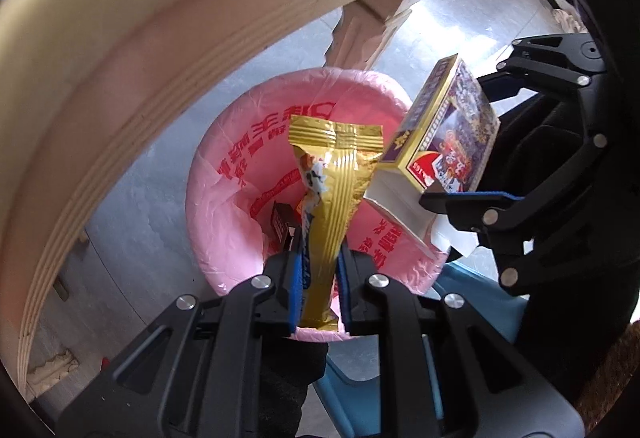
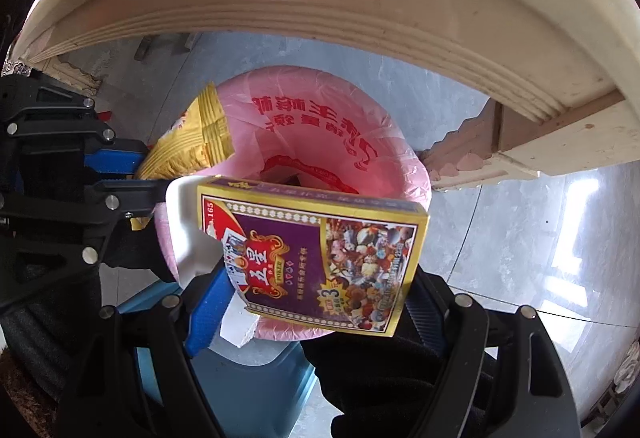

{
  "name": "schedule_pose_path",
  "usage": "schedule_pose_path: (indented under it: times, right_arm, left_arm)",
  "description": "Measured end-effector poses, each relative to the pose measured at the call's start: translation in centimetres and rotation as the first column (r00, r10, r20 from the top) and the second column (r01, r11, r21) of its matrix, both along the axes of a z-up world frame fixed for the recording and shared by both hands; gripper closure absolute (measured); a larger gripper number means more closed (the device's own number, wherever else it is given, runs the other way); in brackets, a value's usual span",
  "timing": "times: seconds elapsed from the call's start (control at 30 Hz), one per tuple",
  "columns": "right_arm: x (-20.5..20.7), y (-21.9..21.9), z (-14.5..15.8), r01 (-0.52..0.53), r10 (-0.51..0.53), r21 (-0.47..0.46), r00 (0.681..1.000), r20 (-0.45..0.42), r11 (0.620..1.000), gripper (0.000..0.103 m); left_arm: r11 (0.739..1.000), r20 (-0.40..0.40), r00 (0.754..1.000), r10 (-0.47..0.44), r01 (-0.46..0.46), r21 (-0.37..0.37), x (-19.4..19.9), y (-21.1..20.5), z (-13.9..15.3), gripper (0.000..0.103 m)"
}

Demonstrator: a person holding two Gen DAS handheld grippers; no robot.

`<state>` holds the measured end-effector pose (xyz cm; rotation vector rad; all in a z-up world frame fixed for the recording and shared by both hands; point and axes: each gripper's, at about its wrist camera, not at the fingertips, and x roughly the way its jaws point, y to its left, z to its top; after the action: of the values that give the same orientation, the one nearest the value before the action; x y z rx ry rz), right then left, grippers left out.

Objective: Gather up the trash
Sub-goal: 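Carry the snack wrapper and the card box down over the pink bin, then open the left tool and the right tool to drop both items into the bin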

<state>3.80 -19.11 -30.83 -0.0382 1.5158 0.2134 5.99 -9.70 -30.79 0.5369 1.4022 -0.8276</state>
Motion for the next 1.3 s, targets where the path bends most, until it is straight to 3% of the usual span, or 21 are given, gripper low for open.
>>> schedule_pose_path:
  times: [0.27, 0.67, 0.83, 1.0, 1.1, 1.17, 1.3]
  right_arm:
    - [0.3, 0.4, -1.4, 0.005, -0.005, 0.013, 1.0, -0.021, 1.0, 0.027]
    - [0.6, 0.3, -4.4, -0.008, 0.008, -0.004, 0.999, -0.051, 1.0, 0.026]
    - [0.8, 0.6, -6.2, -0.015, 0.017, 0.022, 0.996, -0.09, 1.0, 0.026]
    - [0.8, 1.6, -7.3, -0.056, 0.059, 0.033, 0.994, -0.097, 0.998, 0.025]
    - [1.0, 1.6, -7.8, -0.045, 0.049, 0.042, 0.993, -0.109, 0.998, 0.015]
    - [0.9, 1.8, -7.7, -0.056, 0.057, 0.022, 0.994, -0.093, 0.998, 0.015]
    - [0.8, 1.8, -7.5, -0.05, 0.053, 0.04, 0.996, -0.073, 0.998, 0.01]
  left_arm:
    - [0.998, -0.098, 0.993, 0.066, -0.068, -0.018, 1.3, 0.8, -2.3, 0.087]
    - [0.993, -0.181, 0.977, 0.116, -0.113, 0.024, 1.7, 0.3, -6.3, 0.087]
    - [0.99, -0.214, 0.967, 0.14, -0.13, 0.06, 1.9, 0.3, -8.0, 0.087]
    - [0.988, -0.197, 0.97, 0.14, -0.124, 0.093, 1.7, 0.0, -8.6, 0.086]
    - [0.983, -0.204, 0.966, 0.161, -0.138, 0.124, 1.9, 0.0, -9.2, 0.069]
    - [0.975, -0.201, 0.96, 0.193, -0.166, 0.146, 2.3, 0.4, -9.3, 0.049]
    - [0.974, -0.196, 0.958, 0.21, -0.188, 0.125, 2.8, 0.8, -8.5, 0.045]
